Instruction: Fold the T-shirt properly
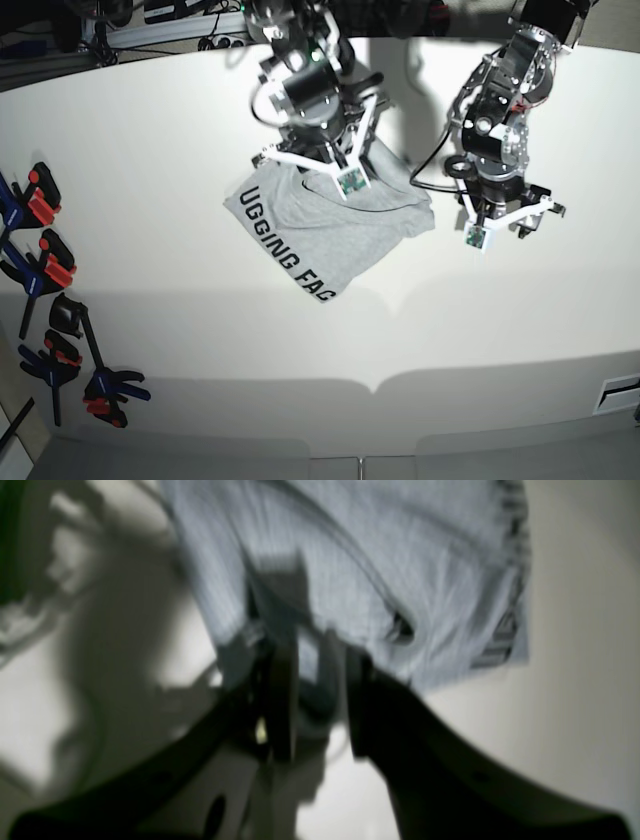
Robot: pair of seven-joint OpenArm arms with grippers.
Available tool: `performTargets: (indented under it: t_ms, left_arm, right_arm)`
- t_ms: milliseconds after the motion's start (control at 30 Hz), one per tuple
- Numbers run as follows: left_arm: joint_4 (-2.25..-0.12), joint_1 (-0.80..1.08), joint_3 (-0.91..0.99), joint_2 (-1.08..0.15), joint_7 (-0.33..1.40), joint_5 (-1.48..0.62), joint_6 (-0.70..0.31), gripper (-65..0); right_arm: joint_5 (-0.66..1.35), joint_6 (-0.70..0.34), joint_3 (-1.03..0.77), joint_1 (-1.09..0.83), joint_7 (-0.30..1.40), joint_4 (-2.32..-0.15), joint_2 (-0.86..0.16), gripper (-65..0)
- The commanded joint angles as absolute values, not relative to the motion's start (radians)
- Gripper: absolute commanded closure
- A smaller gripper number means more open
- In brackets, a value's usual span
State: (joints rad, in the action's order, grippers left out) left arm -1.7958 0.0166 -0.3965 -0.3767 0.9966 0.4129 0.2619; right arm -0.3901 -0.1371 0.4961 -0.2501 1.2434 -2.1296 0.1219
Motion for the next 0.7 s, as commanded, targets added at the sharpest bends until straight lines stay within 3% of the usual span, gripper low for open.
performTargets:
  t_ms: [0, 200, 667]
  left_arm:
    - [-1.814, 0.002, -0.392, -0.383, 0.975, 0.436, 0.277, -30.8]
    - [-1.814, 0.002, -0.392, -0.383, 0.971, 0.436, 0.277, -30.8]
    - [-1.814, 0.002, -0.392, -0.383, 0.968, 0.436, 0.277, -30.7]
  right_arm:
    - [-0.393, -0.134, 0.499, -0.255, 1.228, -2.181, 0.124, -15.6]
    - [-0.42, -0.131, 0.482, -0.286, 1.235, -2.235, 0.052, -15.6]
    - [-0.252, -0.117, 0.344, -0.285, 1.165, -2.197, 0.056, -15.6]
